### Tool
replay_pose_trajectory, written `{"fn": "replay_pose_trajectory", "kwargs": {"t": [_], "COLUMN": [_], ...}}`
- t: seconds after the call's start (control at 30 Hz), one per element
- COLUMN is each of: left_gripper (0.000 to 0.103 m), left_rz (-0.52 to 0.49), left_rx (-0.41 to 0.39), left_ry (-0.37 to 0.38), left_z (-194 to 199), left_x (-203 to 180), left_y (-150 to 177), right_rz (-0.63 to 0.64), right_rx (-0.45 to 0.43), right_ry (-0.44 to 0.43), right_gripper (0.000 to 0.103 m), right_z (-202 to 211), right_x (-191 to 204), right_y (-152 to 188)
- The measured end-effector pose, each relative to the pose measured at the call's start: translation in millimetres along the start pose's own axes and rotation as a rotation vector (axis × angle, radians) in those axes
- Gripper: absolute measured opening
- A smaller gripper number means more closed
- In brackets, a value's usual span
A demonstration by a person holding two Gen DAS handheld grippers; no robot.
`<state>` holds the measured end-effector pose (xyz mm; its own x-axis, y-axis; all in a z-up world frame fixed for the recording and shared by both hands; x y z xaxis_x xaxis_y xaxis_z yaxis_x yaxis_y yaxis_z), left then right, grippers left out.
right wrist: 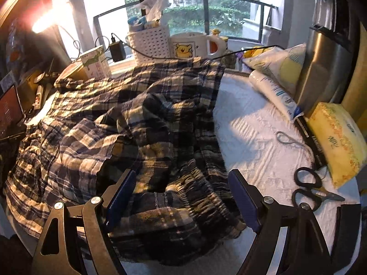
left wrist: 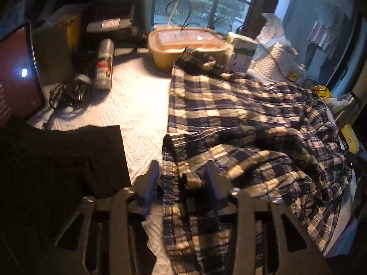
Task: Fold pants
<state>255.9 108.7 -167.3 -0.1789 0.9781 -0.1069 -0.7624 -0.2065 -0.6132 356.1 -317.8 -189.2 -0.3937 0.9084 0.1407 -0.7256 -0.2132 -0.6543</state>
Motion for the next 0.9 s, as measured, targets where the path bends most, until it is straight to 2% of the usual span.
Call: {"fn": "replay_pose_trajectory", "kwargs": {"t": [0.13,0.2,0.3,0.37,0.43,0.57,0.73,0.8,0.87,0.9], "left_gripper": [0.045,0.045,0.045,0.042,0.010,0.003,0.003,0.006,0.020,0.045], "left_rz": [-0.052,-0.071,-0.026,-0.016,-0.042,-0.067,-0.035,-0.022,-0.023,-0.027], "left_rx": [0.007,0.028,0.074,0.055,0.042,0.011,-0.021,0.004,0.024,0.032], "left_ry": [0.062,0.056,0.039,0.046,0.018,0.012,-0.048,-0.027,-0.015,-0.014], "left_z": [3,-6,-25,-24,-23,-12,4,5,8,10], "left_x": [-25,-31,-23,-22,-21,-17,17,22,20,18], "left_y": [9,14,22,21,19,12,-5,-3,3,9], "right_rz": [-0.004,-0.002,-0.004,-0.005,-0.009,-0.016,0.004,0.010,0.033,0.049], "right_rx": [-0.030,-0.037,-0.047,-0.045,-0.040,-0.030,-0.042,-0.041,-0.043,-0.044], "right_ry": [0.023,0.035,0.034,0.036,0.033,0.024,0.016,0.012,0.009,0.008], "right_gripper": [0.084,0.084,0.084,0.084,0.084,0.084,0.084,0.084,0.079,0.066], "right_z": [11,15,17,16,13,7,9,11,15,18], "right_x": [-5,-8,-12,-16,-19,-21,-17,-16,-12,-9], "right_y": [-6,-8,-7,-4,0,5,2,2,4,6]}}
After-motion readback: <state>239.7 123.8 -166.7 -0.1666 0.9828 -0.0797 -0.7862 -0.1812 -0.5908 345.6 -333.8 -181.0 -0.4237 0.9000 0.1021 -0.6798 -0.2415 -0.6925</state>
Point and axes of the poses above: each gripper's, at about its wrist camera, not at the fingertips, and z roughly against the way its jaws point, x to its left, y to its underside, the point moved 10 cm from there along -z, roughly the way its jaws point, and after that the axes turned 5 degrees about -y, right-handed, at the moved point
